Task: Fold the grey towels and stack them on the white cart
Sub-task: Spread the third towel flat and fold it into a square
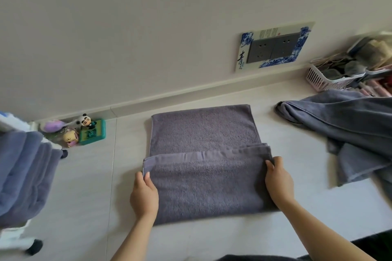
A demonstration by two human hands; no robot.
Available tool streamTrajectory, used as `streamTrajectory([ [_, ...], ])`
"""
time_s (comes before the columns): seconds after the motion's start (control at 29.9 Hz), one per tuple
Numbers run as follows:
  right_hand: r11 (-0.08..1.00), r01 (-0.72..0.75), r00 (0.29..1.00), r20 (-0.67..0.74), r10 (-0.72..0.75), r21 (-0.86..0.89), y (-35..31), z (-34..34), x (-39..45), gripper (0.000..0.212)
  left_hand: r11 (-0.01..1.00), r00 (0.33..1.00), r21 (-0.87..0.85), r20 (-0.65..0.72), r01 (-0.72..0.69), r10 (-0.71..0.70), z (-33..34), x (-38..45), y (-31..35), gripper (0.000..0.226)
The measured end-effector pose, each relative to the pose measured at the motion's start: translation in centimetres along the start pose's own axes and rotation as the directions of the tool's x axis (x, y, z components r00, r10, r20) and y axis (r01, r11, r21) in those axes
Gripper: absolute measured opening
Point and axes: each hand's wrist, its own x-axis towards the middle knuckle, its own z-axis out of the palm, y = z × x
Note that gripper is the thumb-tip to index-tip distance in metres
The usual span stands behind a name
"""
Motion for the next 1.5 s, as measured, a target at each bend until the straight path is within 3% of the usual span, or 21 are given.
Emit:
streamTrajectory([
  [0.23, 0.984, -0.046, 0.998, 0.044, 0.055, -0.171, -0.6, 0.7, 1.2, 0.022, 0.990, 0.988, 0.132, 0.132, 0.057, -0.075, 0.7, 1.1, 0.3, 0.024],
  [0.33, 0.968, -0.056, 0.998, 0.012, 0.060, -0.245, -1.1, 0.9, 1.3, 0.024, 0.990, 0.990, 0.115, 0.110, 0.077, -0.090, 0.7, 0.8, 0.8, 0.022],
  [0.43, 0.929, 0.110, 0.977, -0.134, -0.167, -0.353, -0.9, 2.2, 0.8, 0.044, 0.974, 0.982, 0.131, -0.004, -0.184, 0.186, 1.1, 0.5, 1.0, 0.044],
  [0.5, 0.871, 0.309, 0.920, -0.111, -0.375, -0.382, -2.0, 3.5, -0.4, 0.048, 0.876, 0.885, 0.128, 0.047, -0.465, 0.463, 1.7, -0.3, 2.5, 0.044],
  [0.57, 0.779, 0.510, 0.843, 0.033, -0.537, -0.364, -3.6, 5.3, -2.0, 0.048, 0.737, 0.733, 0.074, 0.210, -0.671, 0.647, 2.9, -1.8, 4.6, 0.048],
  [0.67, 0.676, 0.659, 0.751, 0.237, -0.616, -0.330, -5.2, 7.8, -3.7, 0.047, 0.624, 0.588, 0.077, 0.444, -0.777, 0.677, 4.6, -3.9, 5.8, 0.055],
  [0.73, 0.666, 0.658, 0.753, 0.292, -0.590, -0.351, -4.4, 8.2, -3.3, 0.049, 0.612, 0.593, 0.156, 0.512, -0.775, 0.621, 4.9, -4.0, 4.6, 0.059],
  [0.9, 0.785, 0.452, 0.889, 0.145, -0.434, -0.424, -1.6, 6.0, -1.5, 0.053, 0.710, 0.753, 0.299, 0.438, -0.637, 0.491, 3.1, -1.6, 0.7, 0.060],
  [1.14, 0.831, 0.369, 0.926, 0.085, -0.369, -0.417, -0.6, 4.3, -1.3, 0.056, 0.745, 0.769, 0.297, 0.476, -0.597, 0.426, 1.8, -0.7, 0.2, 0.059],
  [1.2, 0.783, 0.507, 0.858, 0.126, -0.497, -0.362, -1.2, 4.6, -2.4, 0.053, 0.727, 0.705, 0.183, 0.480, -0.662, 0.521, 1.7, -1.8, 1.0, 0.056],
  [1.27, 0.643, 0.703, 0.709, 0.236, -0.665, -0.304, -0.9, 5.2, -3.9, 0.050, 0.643, 0.562, 0.021, 0.509, -0.766, 0.652, 1.4, -3.5, 0.9, 0.052],
  [1.34, 0.560, 0.770, 0.637, 0.315, -0.704, -0.307, 0.1, 5.4, -4.7, 0.049, 0.578, 0.485, -0.022, 0.519, -0.816, 0.704, 1.3, -4.7, 0.3, 0.052],
  [1.44, 0.650, 0.681, 0.732, 0.298, -0.612, -0.339, 1.4, 4.8, -4.8, 0.051, 0.565, 0.492, 0.046, 0.554, -0.823, 0.671, 1.1, -4.8, -0.5, 0.056],
  [1.5, 0.683, 0.650, 0.760, 0.285, -0.584, -0.332, 1.8, 4.2, -5.0, 0.052, 0.563, 0.490, 0.033, 0.535, -0.826, 0.688, 0.9, -4.8, -0.5, 0.054],
])
